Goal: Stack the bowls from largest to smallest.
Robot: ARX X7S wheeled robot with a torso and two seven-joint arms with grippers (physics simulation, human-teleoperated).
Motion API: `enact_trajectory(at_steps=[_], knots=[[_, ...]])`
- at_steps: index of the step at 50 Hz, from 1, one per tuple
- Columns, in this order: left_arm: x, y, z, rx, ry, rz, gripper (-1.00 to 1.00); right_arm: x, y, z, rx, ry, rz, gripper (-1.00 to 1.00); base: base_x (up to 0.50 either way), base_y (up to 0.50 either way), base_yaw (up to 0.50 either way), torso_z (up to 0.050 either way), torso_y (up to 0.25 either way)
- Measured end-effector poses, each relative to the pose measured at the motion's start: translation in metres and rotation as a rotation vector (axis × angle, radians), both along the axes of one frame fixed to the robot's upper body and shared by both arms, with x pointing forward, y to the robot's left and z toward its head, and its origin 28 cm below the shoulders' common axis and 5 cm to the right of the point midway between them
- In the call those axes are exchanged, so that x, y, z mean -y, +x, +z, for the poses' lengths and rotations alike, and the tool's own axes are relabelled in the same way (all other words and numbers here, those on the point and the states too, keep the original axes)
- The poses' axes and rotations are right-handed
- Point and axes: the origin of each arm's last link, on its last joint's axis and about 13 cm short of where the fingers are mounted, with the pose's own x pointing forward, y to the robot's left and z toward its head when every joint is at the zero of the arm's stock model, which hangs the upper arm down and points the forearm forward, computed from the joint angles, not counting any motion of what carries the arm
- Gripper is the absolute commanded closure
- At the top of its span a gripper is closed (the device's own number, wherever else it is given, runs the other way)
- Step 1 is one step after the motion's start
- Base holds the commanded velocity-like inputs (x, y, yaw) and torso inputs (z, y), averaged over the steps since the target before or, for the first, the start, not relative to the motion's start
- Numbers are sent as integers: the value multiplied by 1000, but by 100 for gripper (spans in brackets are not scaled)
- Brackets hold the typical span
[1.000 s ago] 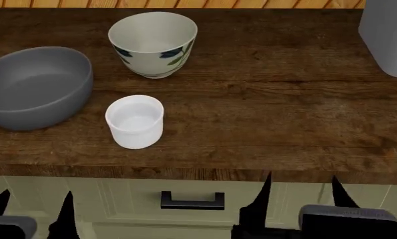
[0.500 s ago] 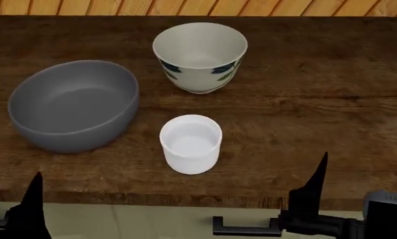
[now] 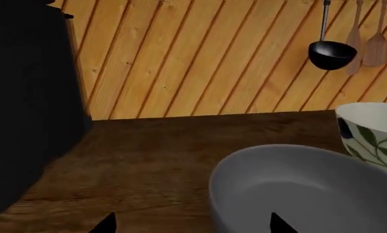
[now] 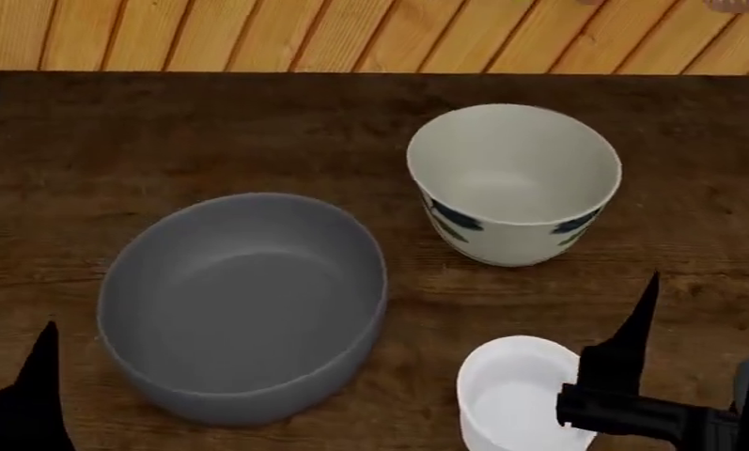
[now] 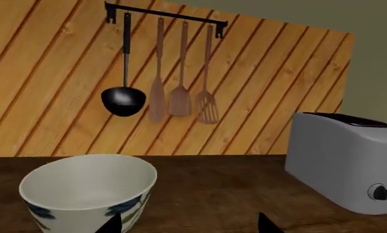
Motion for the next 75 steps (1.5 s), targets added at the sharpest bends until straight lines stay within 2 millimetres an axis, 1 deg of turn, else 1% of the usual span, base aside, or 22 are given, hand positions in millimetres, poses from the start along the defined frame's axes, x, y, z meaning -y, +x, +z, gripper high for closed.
enact_trajectory(at_steps=[11,16,20,23,27,36,42,46,51,56,60,75], knots=[[-1,3,5,7,2,-10,-100,5,-2,4,6,-7,-10,-100,485,259,0,0,1],[-2,6,8,12,4,-10,-100,8,-1,7,-11,-3,-9,-100,0,0,0,0,0],[-4,9,11,16,4,-10,-100,12,6,12,-68,-1,-4,-100,0,0,0,0,0],[-4,10,12,17,4,-12,-100,17,17,19,-110,9,5,-100,0,0,0,0,0],[-4,11,14,19,5,-21,-100,23,35,33,-171,-1,43,-100,0,0,0,0,0],[-7,12,14,17,-1,-22,-100,34,85,71,-353,-44,128,-100,0,0,0,0,0],[-9,12,14,16,-7,-16,-100,42,120,98,-474,-29,130,-100,0,0,0,0,0],[-11,11,14,15,-10,-11,-100,47,140,109,-557,-19,116,-100,0,0,0,0,0],[-11,12,13,13,-14,-7,-100,53,156,119,-651,-6,104,-100,0,0,0,0,0],[-12,12,13,11,-16,-5,-100,59,164,122,-730,5,91,-100,0,0,0,0,0],[-13,12,12,9,-22,-2,-100,62,168,121,-789,24,86,-100,0,0,0,0,0],[-18,10,12,8,-32,12,-100,65,182,100,-955,120,119,-100,0,0,0,0,0]])
